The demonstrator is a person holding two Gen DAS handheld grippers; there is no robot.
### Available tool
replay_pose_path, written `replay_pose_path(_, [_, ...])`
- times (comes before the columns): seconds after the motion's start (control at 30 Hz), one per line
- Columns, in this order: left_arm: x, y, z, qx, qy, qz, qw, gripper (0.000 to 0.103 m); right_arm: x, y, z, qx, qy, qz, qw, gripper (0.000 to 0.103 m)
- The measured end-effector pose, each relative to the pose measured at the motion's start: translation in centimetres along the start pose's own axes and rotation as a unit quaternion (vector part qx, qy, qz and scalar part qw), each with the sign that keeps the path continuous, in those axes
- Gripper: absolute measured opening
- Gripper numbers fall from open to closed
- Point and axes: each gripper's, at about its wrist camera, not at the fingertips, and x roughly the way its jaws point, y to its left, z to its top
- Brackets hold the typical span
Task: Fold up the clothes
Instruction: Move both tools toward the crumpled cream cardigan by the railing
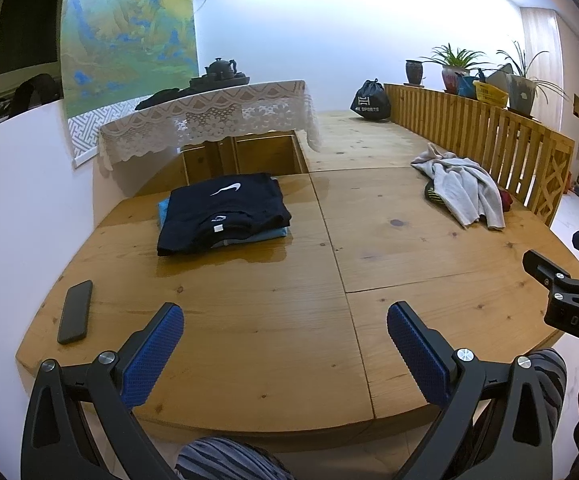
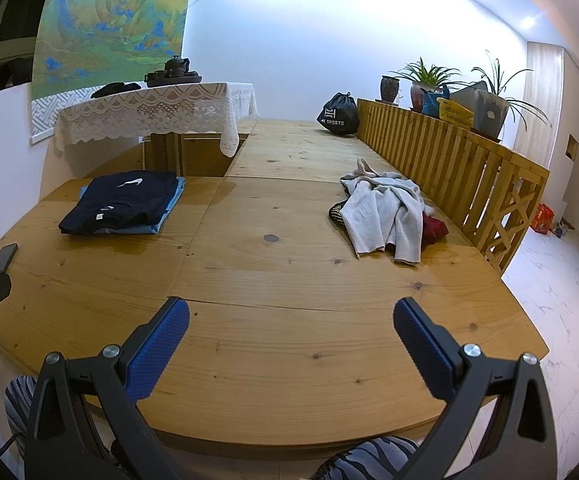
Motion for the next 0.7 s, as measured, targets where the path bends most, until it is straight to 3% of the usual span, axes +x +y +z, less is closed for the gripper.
replay_pose_path(0.7, [4.1,-5.0,3.0,0.043,-0.002,-0.06,0.9973,0.103,2.8,-3.6,0.9,0.013,0.001,-0.014,1.0,0.103])
